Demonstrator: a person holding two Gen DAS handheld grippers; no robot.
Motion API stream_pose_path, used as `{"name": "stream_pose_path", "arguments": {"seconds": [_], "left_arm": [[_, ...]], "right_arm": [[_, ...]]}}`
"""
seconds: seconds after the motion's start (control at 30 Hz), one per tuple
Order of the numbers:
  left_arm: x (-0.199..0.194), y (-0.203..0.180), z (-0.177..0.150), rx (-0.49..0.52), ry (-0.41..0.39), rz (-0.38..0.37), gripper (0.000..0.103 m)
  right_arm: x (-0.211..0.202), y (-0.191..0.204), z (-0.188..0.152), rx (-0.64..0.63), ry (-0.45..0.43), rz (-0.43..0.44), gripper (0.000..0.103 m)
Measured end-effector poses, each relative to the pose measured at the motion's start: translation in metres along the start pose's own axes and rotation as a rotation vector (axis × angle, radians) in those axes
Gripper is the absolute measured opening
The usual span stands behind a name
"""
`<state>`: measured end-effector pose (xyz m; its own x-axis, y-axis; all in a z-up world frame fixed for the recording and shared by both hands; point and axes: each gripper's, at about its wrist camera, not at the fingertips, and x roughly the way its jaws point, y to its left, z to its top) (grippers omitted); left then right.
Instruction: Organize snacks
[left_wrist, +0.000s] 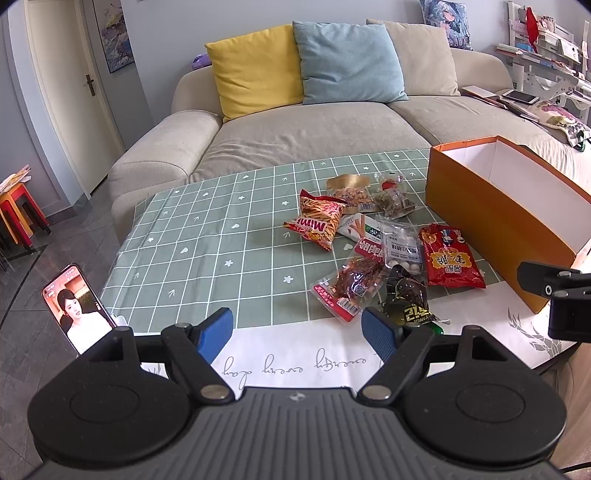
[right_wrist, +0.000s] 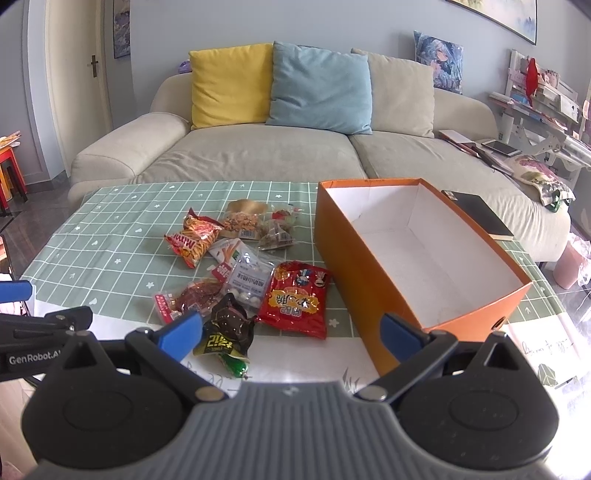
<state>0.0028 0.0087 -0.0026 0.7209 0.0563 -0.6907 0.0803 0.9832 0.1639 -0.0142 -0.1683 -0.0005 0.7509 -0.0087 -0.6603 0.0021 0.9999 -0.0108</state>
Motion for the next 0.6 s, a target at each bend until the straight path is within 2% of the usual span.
{"name": "stream_pose_path", "arguments": {"seconds": [0.6], "left_arm": [[0.0,-0.0002,0.0,-0.001,0.001,0.0,0.093]], "right_arm": [[0.0008,-0.0015,-0.0009,0.004,0.002,-0.002,0.1]]}}
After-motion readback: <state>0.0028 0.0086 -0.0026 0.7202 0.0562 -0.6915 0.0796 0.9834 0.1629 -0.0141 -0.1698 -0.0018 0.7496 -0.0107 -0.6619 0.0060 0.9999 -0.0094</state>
